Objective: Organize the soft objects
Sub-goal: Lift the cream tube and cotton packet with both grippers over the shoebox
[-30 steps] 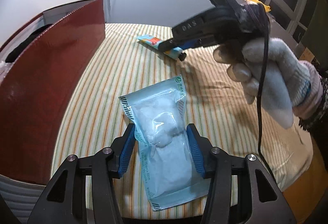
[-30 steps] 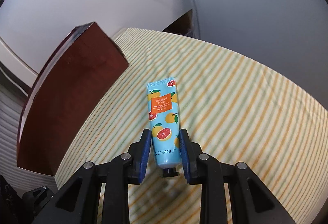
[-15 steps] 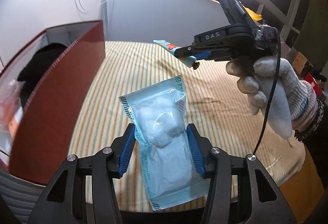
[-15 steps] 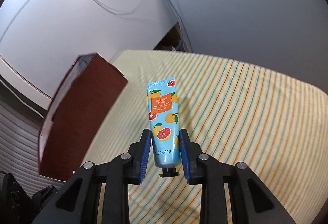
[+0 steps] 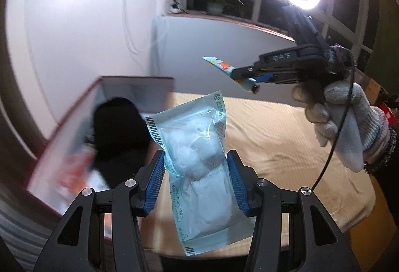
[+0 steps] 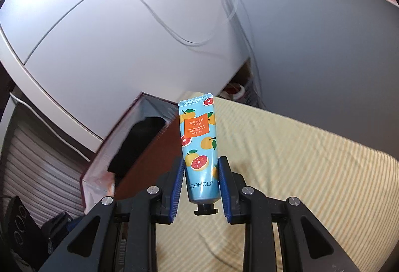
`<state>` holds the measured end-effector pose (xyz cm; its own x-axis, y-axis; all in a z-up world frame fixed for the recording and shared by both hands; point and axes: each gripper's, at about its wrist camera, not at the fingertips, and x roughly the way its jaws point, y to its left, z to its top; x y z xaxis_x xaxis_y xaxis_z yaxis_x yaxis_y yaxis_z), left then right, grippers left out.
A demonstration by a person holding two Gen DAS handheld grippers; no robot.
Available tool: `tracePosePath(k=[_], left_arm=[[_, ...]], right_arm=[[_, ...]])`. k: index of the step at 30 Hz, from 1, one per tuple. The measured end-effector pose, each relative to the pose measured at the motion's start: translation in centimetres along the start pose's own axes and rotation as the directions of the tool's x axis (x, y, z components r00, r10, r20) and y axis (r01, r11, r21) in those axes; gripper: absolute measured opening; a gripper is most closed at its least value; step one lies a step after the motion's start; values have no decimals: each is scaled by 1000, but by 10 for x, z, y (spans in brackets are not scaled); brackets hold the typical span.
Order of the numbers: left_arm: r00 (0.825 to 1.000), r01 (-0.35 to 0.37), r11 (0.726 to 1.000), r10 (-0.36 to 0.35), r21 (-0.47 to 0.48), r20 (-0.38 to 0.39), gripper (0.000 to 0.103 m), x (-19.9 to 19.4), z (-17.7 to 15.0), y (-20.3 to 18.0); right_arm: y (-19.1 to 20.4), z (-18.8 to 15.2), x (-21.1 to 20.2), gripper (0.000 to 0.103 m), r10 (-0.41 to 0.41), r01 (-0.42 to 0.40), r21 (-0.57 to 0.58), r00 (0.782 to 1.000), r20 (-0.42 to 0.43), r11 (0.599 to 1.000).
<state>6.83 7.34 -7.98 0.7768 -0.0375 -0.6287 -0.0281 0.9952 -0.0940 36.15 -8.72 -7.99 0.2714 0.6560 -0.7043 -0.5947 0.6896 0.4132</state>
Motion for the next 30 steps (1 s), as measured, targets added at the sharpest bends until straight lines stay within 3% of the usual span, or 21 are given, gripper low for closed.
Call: tracePosePath(k=[11,19,30], left_arm=[[993,-113,992,114,-48,9,49,-7,14,63],[989,-144,989,142,-41,-42,49,12,8,75],[984,-160,986,157,-40,-80,50,32,1,87]], right_arm=[[65,40,38,25,-3,2,-97,1000,-12,995],[98,51,94,25,-41,32,-148,998,-55,988],[111,51,134,25,-72,56,-167,993,-93,984]])
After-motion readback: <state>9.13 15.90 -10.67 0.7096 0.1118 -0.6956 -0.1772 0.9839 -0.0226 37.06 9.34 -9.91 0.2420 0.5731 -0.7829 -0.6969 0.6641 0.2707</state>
